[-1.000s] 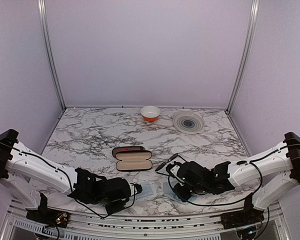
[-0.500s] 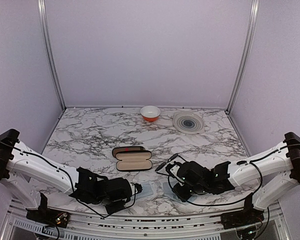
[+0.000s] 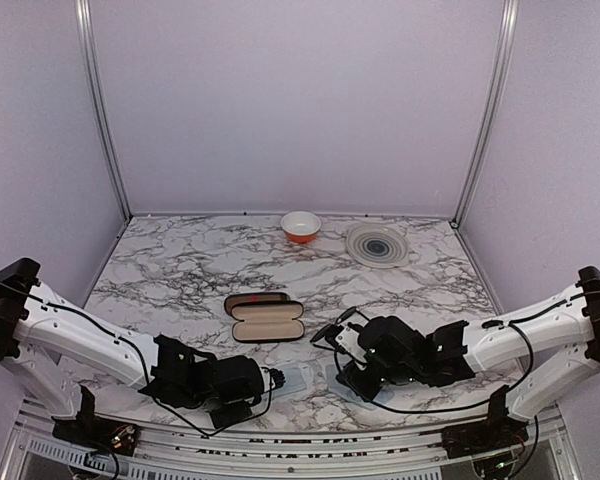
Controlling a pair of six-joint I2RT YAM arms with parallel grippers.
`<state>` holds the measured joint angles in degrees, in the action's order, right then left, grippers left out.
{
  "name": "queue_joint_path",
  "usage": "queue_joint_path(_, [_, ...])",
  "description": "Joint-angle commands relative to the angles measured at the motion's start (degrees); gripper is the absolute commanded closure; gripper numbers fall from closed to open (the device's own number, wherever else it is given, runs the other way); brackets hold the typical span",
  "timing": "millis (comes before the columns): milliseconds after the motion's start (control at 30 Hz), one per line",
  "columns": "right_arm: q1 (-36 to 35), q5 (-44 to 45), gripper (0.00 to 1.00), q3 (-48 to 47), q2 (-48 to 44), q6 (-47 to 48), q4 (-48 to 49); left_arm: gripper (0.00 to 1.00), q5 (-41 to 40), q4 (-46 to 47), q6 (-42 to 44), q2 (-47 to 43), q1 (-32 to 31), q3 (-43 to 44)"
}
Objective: Organize the sunglasses
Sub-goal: Pick up the folded cleaning cloth from the center of the board.
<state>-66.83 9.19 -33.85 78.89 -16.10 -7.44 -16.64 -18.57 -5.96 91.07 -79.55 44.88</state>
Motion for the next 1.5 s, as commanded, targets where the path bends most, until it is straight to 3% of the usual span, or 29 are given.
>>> queue_joint_path(0, [-0.3,-4.4,0.71,-1.6,-0.4,8.4,6.5,1.00,1.0,-1.9,0.8,-1.0,-0.1,0.1])
queue_joint_path(267, [-5.6,-9.9,0.68,-0.9,3.6,25.2,16.2,1.00,3.2,-1.8,0.7,-3.2,-0.3,-0.5])
queue_joint_path(467, [-6.1,-9.9,0.67,-3.4,9.2,32.0,17.1,1.00,4.0,-1.8,0.7,-2.7,-0.5,-0.4])
queue_joint_path(1067, [-5.5,-3.6,0.67,-5.7,17.5,38.3,18.6,1.00,4.4,-1.1,0.3,-2.2,-0.7,-0.9])
queue_joint_path(1467, [-3.7,-6.4,0.76,-4.8,18.4,39.6,19.7,1.00,4.2,-1.1,0.3,-2.0,-0.9,-0.9])
